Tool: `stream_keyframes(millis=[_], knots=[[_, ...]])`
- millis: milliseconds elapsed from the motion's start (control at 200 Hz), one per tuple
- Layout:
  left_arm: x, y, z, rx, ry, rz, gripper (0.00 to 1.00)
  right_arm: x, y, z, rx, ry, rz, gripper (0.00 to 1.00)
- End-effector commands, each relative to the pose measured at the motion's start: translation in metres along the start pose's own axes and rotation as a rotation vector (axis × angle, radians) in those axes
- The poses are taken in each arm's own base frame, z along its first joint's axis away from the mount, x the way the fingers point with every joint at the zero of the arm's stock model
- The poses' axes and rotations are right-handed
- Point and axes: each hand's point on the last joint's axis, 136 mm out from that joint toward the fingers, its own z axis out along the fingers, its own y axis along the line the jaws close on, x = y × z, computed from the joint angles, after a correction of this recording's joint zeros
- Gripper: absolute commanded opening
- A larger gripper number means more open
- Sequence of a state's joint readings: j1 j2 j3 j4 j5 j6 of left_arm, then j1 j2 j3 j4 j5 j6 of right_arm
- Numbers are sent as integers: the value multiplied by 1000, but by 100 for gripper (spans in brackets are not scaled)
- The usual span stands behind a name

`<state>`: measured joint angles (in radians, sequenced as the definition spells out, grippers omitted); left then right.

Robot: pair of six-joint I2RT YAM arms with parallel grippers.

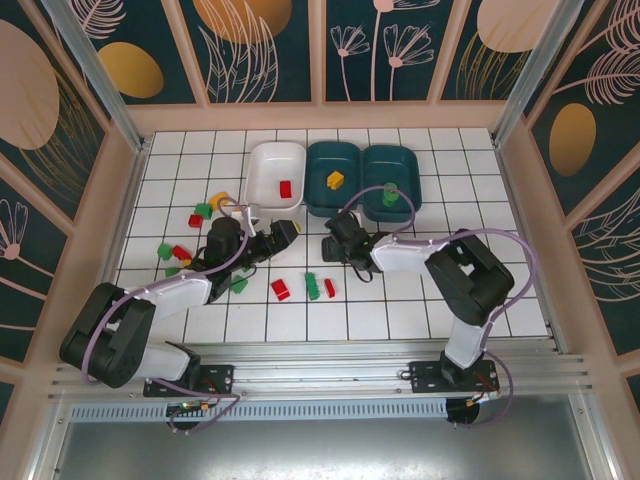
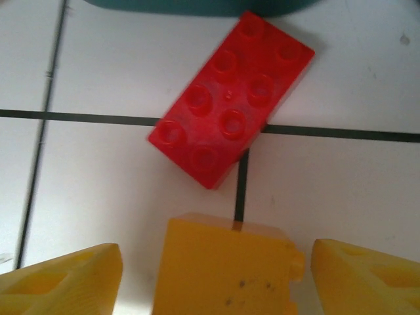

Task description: Sort the legos into containers by color

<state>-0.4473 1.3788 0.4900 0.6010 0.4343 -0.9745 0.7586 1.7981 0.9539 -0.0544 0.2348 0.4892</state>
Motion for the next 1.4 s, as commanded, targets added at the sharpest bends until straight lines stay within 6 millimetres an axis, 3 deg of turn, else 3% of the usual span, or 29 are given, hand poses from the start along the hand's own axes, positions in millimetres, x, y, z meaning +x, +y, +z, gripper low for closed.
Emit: stream_keyframes(millis=[0, 170, 300, 425, 480, 545, 631, 806, 911, 1046, 1136, 1246, 1391], knots=[[3, 2, -5, -11, -6, 30, 99, -17, -2, 6, 16, -37, 42, 68], [1, 4, -8, -33, -20, 37, 98, -24, 0, -11, 30, -97, 22, 33], [-4, 7, -7, -64, -35, 40, 98, -39, 6, -46, 13, -183, -4, 28], [-25, 51, -37, -262, -265, -88, 99, -64, 9, -74, -17, -248, -10, 28], [-30, 70, -57, -357, -362, -134, 99, -79, 7, -78, -13, -274, -17, 28], [-36, 80, -80, -422, -458, -156, 98, -97, 5, -77, -7, -295, -22, 28], [-44, 80, -105, -455, -549, -147, 98, -122, 6, -66, -19, -311, -30, 29], [-46, 81, -139, -525, -620, -101, 98, -169, -2, -19, 19, -327, -18, 30], [-40, 86, -143, -531, -618, -110, 98, -186, 5, 6, 25, -320, -20, 35], [-35, 84, -139, -508, -584, -108, 99, -196, 6, 27, 78, -297, -30, 53], [-38, 78, -137, -510, -568, -75, 98, -204, 5, 18, 94, -322, -37, 61], [-43, 76, -137, -536, -566, -53, 99, -212, 2, -4, 100, -360, -29, 63], [-44, 77, -128, -571, -524, -46, 98, -197, 12, -39, 64, -394, -32, 63]])
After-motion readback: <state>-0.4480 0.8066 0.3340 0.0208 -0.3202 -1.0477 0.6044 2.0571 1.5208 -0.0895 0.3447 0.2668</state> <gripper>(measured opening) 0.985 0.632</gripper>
